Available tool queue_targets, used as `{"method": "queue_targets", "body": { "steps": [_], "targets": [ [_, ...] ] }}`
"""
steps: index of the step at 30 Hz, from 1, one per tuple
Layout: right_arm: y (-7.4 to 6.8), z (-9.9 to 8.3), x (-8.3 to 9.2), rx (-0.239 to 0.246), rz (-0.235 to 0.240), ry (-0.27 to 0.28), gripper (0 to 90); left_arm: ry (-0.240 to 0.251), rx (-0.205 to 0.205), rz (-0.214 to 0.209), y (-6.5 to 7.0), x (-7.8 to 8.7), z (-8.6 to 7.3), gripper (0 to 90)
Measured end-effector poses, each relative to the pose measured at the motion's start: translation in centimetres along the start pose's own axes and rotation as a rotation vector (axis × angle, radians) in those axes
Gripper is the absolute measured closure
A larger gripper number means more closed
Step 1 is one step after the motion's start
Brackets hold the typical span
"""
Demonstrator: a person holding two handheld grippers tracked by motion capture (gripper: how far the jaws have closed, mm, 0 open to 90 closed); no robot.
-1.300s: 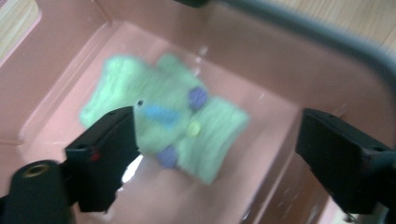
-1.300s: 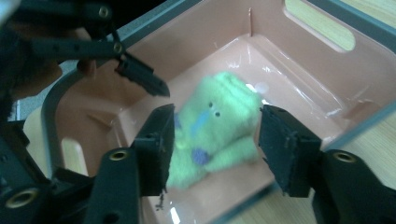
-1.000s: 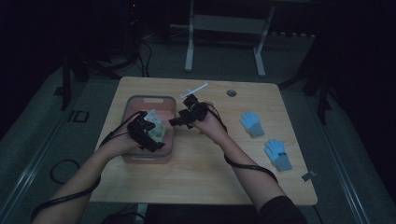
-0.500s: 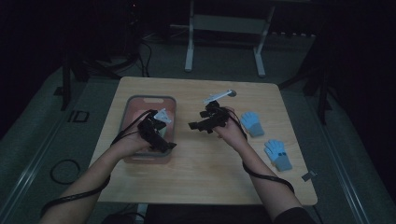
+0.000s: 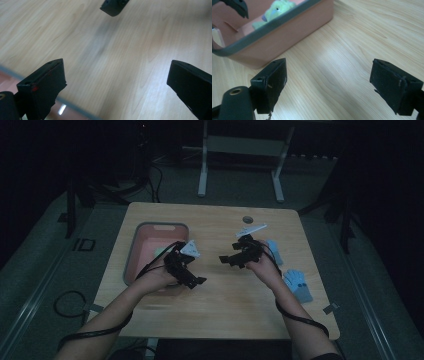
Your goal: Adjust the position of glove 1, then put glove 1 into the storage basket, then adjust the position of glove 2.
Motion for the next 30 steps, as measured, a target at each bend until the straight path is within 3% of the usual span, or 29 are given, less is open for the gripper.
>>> {"method": "queue_targets", "body": {
  "steps": [4, 9, 12, 13, 15, 19, 25, 27, 30],
  "targets": [
    [0.8, -1.2, 1.0, -0.038, 0.013, 0.008, 14.5, 0.021, -0.007, -0.043, 1.2, -0.8, 0.3, 2.3],
    [1.6, -2.7, 1.9, -0.002, -0.077, 0.041, 13.5, 0.024, -0.041, -0.057, 2.9, -1.9, 0.7, 2.3],
    [2.2, -3.6, 2.4, 0.026, -0.114, 0.027, 13.9, 0.041, -0.046, -0.060, 3.8, -2.6, 1.1, 2.3],
    [2.4, -3.8, 2.7, 0.016, -0.112, 0.011, 14.2, 0.045, -0.049, -0.058, 4.0, -2.7, 1.2, 2.3],
    [2.9, -4.2, 3.3, -0.046, -0.082, 0.024, 14.5, 0.061, -0.041, -0.063, 4.5, -3.2, 1.5, 2.3],
    [3.9, -5.1, 4.7, -0.092, -0.092, 0.058, 14.3, 0.068, -0.060, -0.059, 5.6, -4.2, 1.6, 2.3],
    [5.0, -6.5, 6.5, -0.134, -0.164, 0.090, 10.7, 0.065, -0.067, -0.066, 6.8, -6.1, 1.2, 2.3],
    [5.4, -7.2, 6.9, -0.123, -0.185, 0.089, 10.8, 0.059, -0.072, -0.067, 7.1, -6.8, 0.8, 2.3],
    [6.0, -8.1, 7.7, -0.122, -0.207, 0.093, 17.9, 0.049, -0.062, -0.068, 7.4, -7.7, 0.1, 2.3]
  ]
}}
Point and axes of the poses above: each handheld gripper's, and its own axes: x roughly backward along the jaws, z roughly out of its top, y roughly to its right, the point moved 4 cm from there along -x, roughly forward along the jaws, and after that the axes turned 4 degrees about -z, right-handed, at the moved point
